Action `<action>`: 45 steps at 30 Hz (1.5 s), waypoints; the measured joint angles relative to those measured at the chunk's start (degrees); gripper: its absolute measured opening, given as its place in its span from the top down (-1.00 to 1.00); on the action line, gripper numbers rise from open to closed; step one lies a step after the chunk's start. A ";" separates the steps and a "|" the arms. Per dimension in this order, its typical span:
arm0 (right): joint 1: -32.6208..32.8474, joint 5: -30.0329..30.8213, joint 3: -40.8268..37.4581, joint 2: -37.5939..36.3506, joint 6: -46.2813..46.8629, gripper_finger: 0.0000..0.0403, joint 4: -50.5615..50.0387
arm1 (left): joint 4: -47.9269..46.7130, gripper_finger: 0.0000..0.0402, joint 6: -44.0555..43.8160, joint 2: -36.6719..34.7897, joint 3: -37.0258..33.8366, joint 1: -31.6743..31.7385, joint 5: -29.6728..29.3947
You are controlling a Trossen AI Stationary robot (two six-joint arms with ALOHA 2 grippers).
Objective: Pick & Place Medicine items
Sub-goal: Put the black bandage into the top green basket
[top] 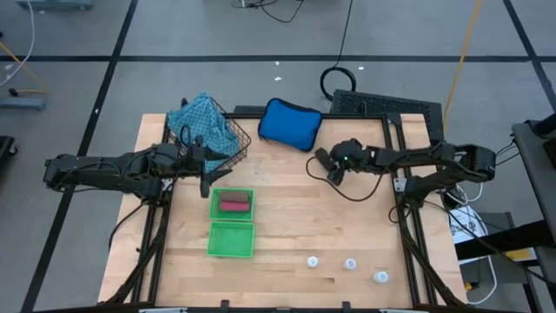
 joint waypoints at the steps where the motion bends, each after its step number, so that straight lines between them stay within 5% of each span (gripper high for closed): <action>1: 0.00 -0.74 -0.84 0.00 0.59 -0.27 1.68 | -0.01 -0.11 -0.01 0.00 0.00 0.00 0.00; 18: 0.01 -3.51 -12.89 0.46 -0.50 -0.21 23.02 | 0.00 -0.11 -0.01 0.00 0.00 0.00 0.00; 32: 0.01 -3.78 -14.78 0.46 -2.76 0.30 28.92 | 0.00 -0.11 0.00 0.00 0.00 0.00 0.00; 45: 2.04 -16.95 -14.78 -6.59 -7.82 0.66 32.80 | 0.14 -0.11 -0.01 0.02 0.00 0.00 0.00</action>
